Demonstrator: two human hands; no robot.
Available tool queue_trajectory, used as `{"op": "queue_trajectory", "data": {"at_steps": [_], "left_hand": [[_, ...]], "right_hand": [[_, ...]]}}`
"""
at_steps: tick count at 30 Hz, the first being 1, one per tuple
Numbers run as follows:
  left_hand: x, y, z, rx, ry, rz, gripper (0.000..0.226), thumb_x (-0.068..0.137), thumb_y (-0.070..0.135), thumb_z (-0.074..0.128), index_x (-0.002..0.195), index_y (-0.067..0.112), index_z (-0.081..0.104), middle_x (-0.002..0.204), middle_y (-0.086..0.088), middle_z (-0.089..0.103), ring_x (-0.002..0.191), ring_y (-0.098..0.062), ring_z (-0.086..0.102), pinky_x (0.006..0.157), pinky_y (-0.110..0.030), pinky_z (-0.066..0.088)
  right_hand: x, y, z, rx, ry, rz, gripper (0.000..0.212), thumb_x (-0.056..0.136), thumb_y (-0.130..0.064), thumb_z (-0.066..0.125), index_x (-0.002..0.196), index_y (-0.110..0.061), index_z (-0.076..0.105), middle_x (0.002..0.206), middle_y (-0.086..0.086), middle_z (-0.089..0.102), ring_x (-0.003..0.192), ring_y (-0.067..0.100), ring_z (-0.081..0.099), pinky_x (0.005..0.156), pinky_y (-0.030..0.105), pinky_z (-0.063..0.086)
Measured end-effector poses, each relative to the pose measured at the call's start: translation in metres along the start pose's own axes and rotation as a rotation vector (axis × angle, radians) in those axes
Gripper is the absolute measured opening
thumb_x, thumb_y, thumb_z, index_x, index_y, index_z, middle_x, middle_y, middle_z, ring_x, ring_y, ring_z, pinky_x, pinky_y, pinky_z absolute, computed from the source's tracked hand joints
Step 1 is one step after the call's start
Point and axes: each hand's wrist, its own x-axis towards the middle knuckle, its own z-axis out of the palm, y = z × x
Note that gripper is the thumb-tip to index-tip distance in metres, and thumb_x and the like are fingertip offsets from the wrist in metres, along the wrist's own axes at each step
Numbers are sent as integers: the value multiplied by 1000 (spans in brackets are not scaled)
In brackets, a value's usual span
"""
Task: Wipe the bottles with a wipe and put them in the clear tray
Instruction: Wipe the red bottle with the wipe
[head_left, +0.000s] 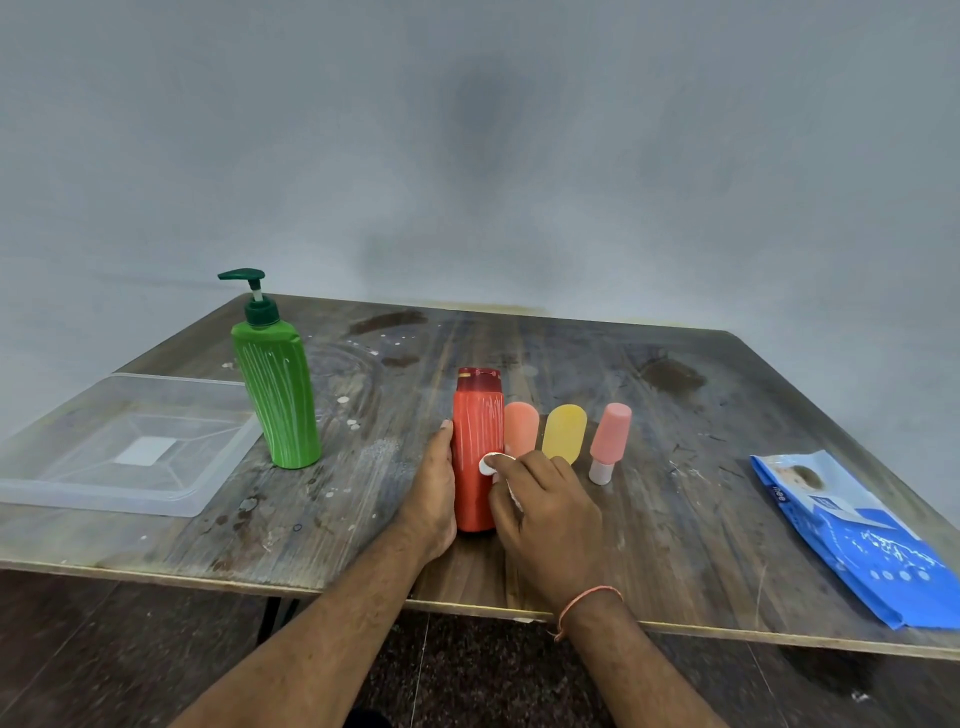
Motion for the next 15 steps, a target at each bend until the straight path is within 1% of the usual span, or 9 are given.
{"op": "queue_trajectory", "data": {"at_steps": [2, 4, 7, 9, 12, 15], "left_hand": [[1, -1, -2, 6, 5, 2, 63, 110, 55, 26, 131, 12, 66, 117, -17, 77, 105, -26, 76, 81, -36, 61], [0, -1, -2, 13, 9, -4, 65, 109, 56, 26, 133, 11, 66, 118, -18, 76, 105, -27, 76, 81, -37, 60], [1, -1, -1, 29, 3, 10, 63, 110, 55, 25, 128, 13, 68, 113, -16, 78, 99, -24, 77, 77, -34, 61], [0, -1, 0, 33, 2, 16, 60, 110, 54, 24, 125, 15, 68, 112, -14, 78, 100, -22, 77, 78, -33, 61], [-1, -1, -1, 39, 13, 14, 64, 109, 57, 25, 130, 13, 66, 117, -16, 77, 106, -26, 76, 82, -36, 60], [0, -1, -2, 56, 35, 10, 69, 108, 60, 26, 134, 10, 65, 119, -19, 75, 106, -29, 75, 81, -36, 61]], "right_hand": [[-1, 0, -1, -2, -25, -45, 30, 105, -30, 58, 132, -25, 71, 110, -9, 66, 95, 13, 56, 77, 24, 48], [-1, 0, -1, 3, -40, -80, 29, 104, -29, 61, 132, -25, 72, 113, -8, 67, 98, 13, 57, 79, 25, 49], [-1, 0, 0, 6, -8, -54, 25, 102, -26, 64, 124, -22, 74, 111, -6, 69, 94, 15, 58, 78, 29, 52], [-1, 0, 0, -8, 4, -36, 26, 103, -26, 62, 125, -21, 74, 109, -6, 69, 91, 16, 57, 75, 29, 53], [-1, -1, 0, -13, -22, -79, 30, 106, -29, 58, 132, -23, 72, 112, -6, 67, 96, 15, 58, 78, 28, 51], [-2, -2, 0, 3, -26, -120, 26, 104, -27, 62, 127, -23, 73, 110, -6, 67, 94, 18, 59, 77, 30, 52]]}}
